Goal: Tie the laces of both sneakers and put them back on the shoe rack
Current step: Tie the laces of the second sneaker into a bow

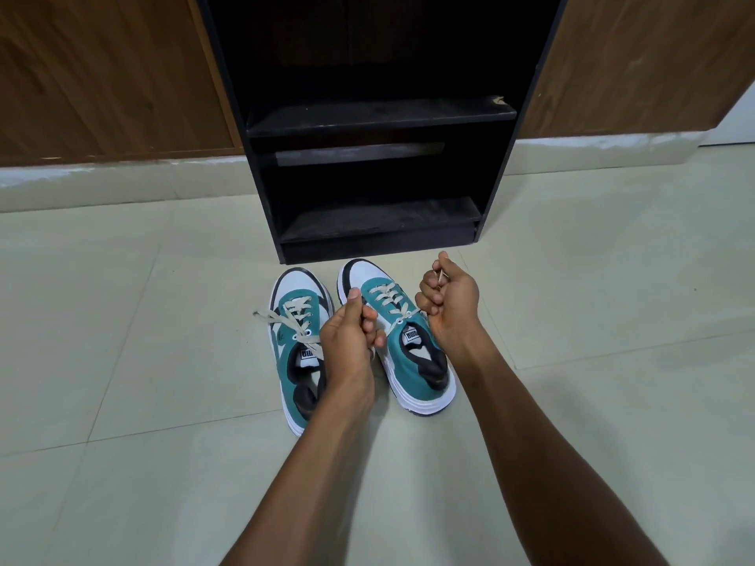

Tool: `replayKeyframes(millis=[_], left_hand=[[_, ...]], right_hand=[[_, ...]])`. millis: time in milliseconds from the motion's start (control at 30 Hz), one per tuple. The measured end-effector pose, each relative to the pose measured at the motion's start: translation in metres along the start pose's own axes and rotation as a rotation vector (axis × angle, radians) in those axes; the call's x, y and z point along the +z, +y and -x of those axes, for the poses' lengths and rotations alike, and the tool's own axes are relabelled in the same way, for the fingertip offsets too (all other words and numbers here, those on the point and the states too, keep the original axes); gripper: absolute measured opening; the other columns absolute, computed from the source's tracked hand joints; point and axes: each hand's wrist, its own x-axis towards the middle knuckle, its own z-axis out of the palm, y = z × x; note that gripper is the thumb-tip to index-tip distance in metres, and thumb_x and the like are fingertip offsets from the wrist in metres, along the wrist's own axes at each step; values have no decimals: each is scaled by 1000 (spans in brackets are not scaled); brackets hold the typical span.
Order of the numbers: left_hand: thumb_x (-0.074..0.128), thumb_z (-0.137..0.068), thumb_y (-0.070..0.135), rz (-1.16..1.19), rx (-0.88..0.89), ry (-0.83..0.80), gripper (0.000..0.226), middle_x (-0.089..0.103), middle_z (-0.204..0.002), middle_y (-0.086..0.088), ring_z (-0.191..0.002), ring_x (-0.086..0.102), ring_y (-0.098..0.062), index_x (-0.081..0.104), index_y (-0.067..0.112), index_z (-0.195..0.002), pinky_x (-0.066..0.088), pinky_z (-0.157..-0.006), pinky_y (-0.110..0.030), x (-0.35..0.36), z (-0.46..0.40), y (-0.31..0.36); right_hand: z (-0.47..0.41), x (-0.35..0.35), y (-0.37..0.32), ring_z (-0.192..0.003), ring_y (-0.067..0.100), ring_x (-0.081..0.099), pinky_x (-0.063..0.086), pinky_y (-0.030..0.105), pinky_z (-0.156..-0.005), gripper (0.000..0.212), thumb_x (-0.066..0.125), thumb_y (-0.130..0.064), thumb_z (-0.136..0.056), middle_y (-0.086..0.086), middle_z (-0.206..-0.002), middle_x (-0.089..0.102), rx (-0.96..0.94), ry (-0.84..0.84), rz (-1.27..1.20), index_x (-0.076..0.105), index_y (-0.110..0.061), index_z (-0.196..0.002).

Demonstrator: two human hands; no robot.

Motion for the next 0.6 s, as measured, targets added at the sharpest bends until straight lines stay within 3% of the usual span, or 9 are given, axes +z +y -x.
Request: replayKeyframes(millis=[133, 200, 300, 400, 467, 600], left_hand=[[53, -103, 31, -58, 55, -31, 37, 51, -58, -1, -47, 41, -11, 53, 14, -69, 38, -51, -27, 7, -4, 8], [51, -103, 29, -74, 91, -44, 39, 58, -61, -4, -50, 46, -14, 49, 15, -67, 43, -55, -29, 13, -6, 12], [46, -101, 23, -79, 110, -63, 39, 63, -63, -10, -54, 53, -21, 43, 15, -64, 48, -62, -34, 22, -9, 17], [39, -89, 18, -38, 64, -106, 28, 62, -63, -14, -58, 51, -25, 42, 15, -61, 45, -61, -35, 28, -12, 22], [39, -90, 14, -110, 64, -107, 30, 63, -64, -12, -60, 51, -24, 51, 13, -62, 45, -61, -33, 29, -13, 22], [59, -97, 18, -251, 117, -127, 25, 71, -80, -23, -73, 68, -26, 76, 7, -82, 58, -69, -32, 27, -13, 17]], right_hand=[[21, 3, -8, -51, 15, 53, 44, 25, -47, 28, 51, -23, -103, 15, -80, 70, -112, -72, 144, 58, -10, -80], [32, 5, -12, -69, 22, 65, 56, 34, -66, 28, 50, -21, -104, 22, -99, 75, -175, -103, 191, 62, -6, -83], [43, 8, -18, -88, 29, 70, 59, 44, -88, 25, 51, -20, -103, 22, -109, 75, -222, -133, 222, 66, -3, -93], [48, 10, -25, -87, 29, 71, 60, 42, -86, 21, 51, -16, -103, 19, -104, 76, -240, -174, 272, 68, -3, -99], [49, 11, -29, -83, 27, 72, 60, 37, -80, 22, 50, -15, -103, 17, -103, 77, -261, -181, 346, 70, -4, -105], [51, 9, -28, -82, 24, 70, 61, 36, -77, 27, 48, -13, -103, 16, -108, 76, -259, -172, 415, 72, -7, -112]])
